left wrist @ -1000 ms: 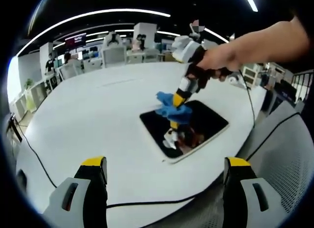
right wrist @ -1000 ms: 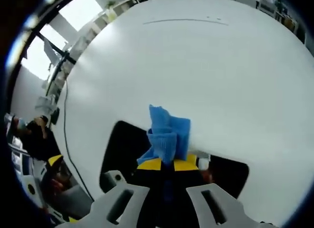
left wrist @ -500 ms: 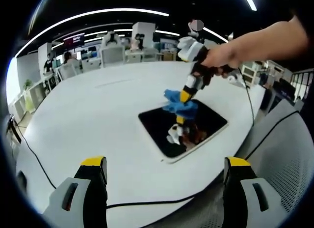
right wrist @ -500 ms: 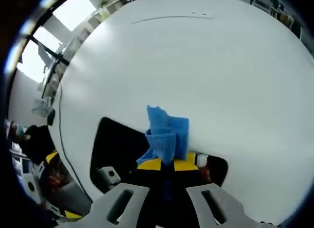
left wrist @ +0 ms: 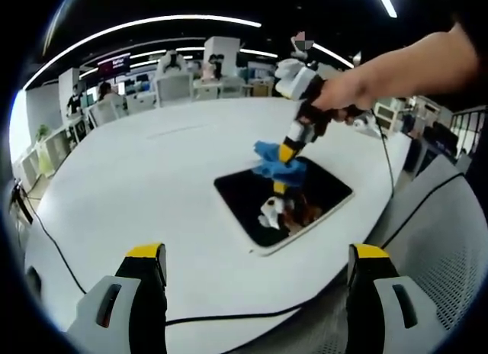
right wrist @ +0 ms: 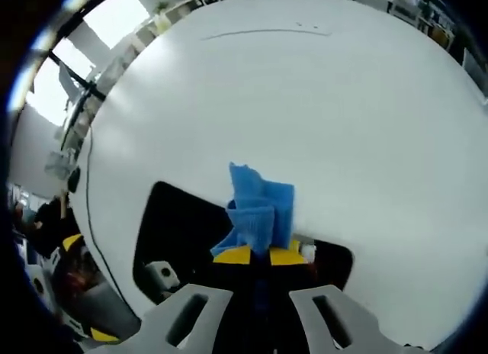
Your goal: Wipe the mirror surface with the cleaning cloth until all visible marks leave the cleaned area.
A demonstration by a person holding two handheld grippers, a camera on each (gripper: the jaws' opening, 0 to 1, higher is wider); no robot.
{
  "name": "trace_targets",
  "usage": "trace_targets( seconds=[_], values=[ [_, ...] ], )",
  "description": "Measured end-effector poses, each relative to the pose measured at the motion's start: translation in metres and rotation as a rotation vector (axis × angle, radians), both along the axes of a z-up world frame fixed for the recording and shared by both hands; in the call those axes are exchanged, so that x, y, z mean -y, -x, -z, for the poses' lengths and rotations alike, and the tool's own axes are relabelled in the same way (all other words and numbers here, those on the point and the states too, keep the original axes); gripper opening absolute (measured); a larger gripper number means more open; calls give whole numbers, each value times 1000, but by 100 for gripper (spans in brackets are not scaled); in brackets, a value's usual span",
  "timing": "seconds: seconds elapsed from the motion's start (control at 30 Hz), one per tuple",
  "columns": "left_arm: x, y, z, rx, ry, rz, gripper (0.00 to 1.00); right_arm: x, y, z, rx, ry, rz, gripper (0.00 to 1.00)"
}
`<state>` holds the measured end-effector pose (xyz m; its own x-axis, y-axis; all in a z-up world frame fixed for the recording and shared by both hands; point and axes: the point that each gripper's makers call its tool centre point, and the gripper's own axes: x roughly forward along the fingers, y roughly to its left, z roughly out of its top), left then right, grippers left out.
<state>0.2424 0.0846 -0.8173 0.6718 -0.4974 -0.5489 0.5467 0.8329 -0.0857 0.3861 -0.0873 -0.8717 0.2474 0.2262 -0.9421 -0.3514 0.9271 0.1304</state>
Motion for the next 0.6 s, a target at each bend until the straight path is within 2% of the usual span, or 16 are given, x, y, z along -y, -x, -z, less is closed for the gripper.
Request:
trace_targets(
  seconds=[0.07, 0.13, 0.23, 0.37, 0.6],
  values=[
    [0, 0, 0, 3, 1, -2, 99, -2, 3, 0, -1, -2, -1, 0],
    [-1, 0, 0, 4, 0, -4, 99, -4, 15, -1, -63, -42, 48, 0],
    [-1, -1, -1, 7, -1, -8, 99, -5, 25, -2, -44, -38, 24, 0],
    [-2, -1, -2, 11, 1, -11, 99, -10, 43, -5, -57, -45, 6, 1],
    [-2, -1, -2, 12, 2, -9, 99, -16, 57, -2, -62, -59, -4, 0]
  ],
)
